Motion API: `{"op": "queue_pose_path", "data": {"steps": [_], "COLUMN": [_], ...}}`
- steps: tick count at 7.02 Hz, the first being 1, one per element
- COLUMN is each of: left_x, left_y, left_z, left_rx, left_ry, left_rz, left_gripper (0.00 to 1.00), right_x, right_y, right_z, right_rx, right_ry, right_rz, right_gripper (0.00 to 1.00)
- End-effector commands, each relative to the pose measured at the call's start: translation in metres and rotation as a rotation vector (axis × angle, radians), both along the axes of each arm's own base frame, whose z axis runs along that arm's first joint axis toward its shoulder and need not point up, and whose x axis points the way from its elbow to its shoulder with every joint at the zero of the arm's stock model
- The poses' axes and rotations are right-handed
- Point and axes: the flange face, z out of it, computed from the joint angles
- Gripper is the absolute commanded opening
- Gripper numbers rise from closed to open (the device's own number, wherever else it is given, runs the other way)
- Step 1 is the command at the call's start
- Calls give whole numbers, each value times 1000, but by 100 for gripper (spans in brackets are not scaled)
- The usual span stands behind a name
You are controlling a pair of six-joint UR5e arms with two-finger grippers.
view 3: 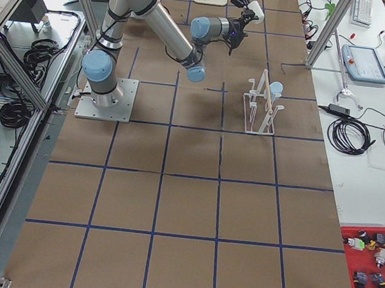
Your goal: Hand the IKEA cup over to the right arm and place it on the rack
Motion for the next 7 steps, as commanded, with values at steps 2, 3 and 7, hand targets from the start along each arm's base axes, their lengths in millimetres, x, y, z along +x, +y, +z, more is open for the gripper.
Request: {"op": "queue_pose_path", "data": {"steps": [2, 3, 7], "left_x": [-5, -5, -5], "left_y": [-1, 1, 2], "left_z": [-23, -24, -21], "left_rx": [13, 30, 66], "left_ry": [69, 111, 152], "left_rz": [-31, -2, 21], "left_gripper": [0, 0, 0], "right_x": [3, 11, 36], "right_y": [-3, -2, -4], "right_z": [-32, -48, -42], "right_rx": [68, 94, 146], "right_ry": [8, 8, -53], "right_rz": [2, 14, 31], "right_gripper": [100, 100, 100]}}
